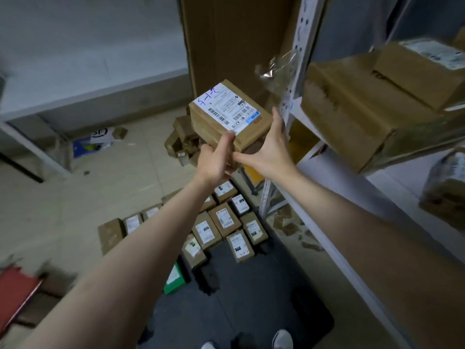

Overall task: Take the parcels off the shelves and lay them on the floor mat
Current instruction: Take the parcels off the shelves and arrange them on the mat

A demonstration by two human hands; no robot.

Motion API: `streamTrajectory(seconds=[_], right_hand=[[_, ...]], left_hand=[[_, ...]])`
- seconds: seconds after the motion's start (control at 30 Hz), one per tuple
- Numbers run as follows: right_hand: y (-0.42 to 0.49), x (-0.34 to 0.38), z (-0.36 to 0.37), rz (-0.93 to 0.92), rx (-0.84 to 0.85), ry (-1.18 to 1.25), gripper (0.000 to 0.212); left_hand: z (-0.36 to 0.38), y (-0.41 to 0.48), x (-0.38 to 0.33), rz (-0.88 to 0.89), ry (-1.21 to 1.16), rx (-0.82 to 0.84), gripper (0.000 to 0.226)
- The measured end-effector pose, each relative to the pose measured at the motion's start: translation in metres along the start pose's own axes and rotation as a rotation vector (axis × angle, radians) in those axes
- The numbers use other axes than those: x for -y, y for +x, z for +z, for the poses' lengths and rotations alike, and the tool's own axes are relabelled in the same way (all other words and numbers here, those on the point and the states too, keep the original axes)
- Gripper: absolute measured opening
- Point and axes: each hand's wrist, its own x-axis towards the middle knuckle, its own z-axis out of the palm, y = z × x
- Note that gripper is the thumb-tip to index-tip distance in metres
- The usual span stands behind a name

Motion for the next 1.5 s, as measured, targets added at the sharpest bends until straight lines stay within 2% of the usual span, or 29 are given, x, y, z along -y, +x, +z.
streamTrajectory(seconds=[0.23,0.4,0.6,0.73,0.87,1.0,1.17,1.3,1.4,1.43,1.5], right_hand=[[-0.041,-0.074,0.095,0.127,0.126,-0.081,0.136],[-0.073,-0.139,0.163,0.176,0.244,-0.141,0.138],[-0.109,-0.215,0.236,0.258,0.439,-0.128,0.131],[-0.127,-0.268,0.275,0.317,0.443,-0.139,0.125],[-0.134,-0.315,0.296,0.341,0.512,-0.187,0.121],[-0.139,-0.352,0.309,0.342,0.516,-0.25,0.126],[-0.147,-0.392,0.331,0.384,0.504,-0.317,0.129],[-0.152,-0.425,0.349,0.391,0.496,-0.371,0.124],[-0.148,-0.453,0.351,0.271,0.641,-0.459,0.124],[-0.147,-0.461,0.349,0.217,0.702,-0.494,0.125],[-0.147,-0.475,0.343,0.105,0.814,-0.576,0.126]], left_hand=[[-0.039,0.007,0.113,-0.189,-0.031,-0.046,0.056],[-0.062,0.014,0.209,-0.295,-0.044,-0.11,0.028],[-0.085,0.025,0.318,-0.43,0.048,-0.194,0.047],[-0.084,0.039,0.375,-0.464,0.105,-0.194,0.058],[-0.074,0.049,0.428,-0.499,0.074,-0.188,0.053],[-0.063,0.058,0.469,-0.534,0.008,-0.199,0.036],[-0.05,0.072,0.512,-0.529,-0.015,-0.175,0.034],[-0.039,0.083,0.554,-0.52,-0.008,-0.174,0.046],[-0.039,0.09,0.582,-0.491,-0.085,-0.301,0.055],[-0.042,0.091,0.591,-0.438,0.004,-0.354,0.064],[-0.051,0.09,0.605,-0.335,0.415,-0.322,0.102]])
